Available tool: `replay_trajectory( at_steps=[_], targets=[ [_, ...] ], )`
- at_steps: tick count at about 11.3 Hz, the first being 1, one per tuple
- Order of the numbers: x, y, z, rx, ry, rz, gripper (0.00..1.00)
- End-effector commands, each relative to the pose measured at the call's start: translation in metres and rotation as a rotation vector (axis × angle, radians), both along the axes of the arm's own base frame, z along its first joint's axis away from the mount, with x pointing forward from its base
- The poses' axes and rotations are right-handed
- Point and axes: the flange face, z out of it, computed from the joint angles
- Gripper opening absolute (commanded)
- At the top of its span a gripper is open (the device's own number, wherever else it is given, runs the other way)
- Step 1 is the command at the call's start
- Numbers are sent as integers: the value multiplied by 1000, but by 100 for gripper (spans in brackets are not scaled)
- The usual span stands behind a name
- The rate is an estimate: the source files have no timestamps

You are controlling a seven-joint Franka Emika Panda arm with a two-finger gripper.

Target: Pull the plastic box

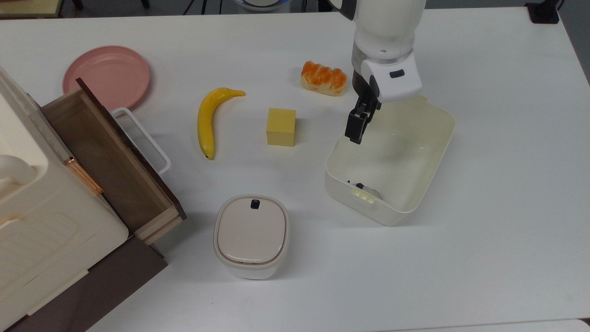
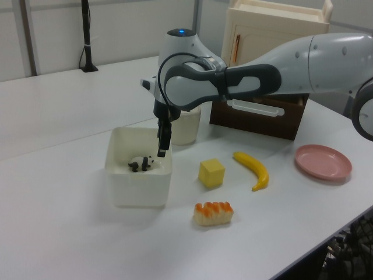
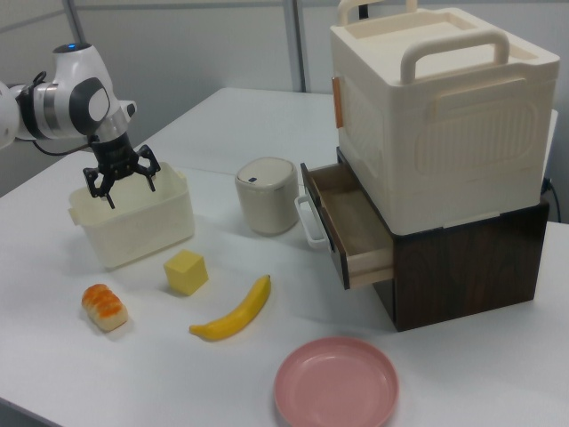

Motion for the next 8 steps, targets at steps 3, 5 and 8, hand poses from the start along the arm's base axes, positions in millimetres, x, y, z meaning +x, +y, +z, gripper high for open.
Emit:
replay_trajectory(
  at_steps=[3,5,8],
  targets=[
    [-9,-2,-15,-78,2,15,100],
    [-10,-7,-17,-100,5,17,100],
    [-10,-18,-23,-123,12,10,100]
  ],
)
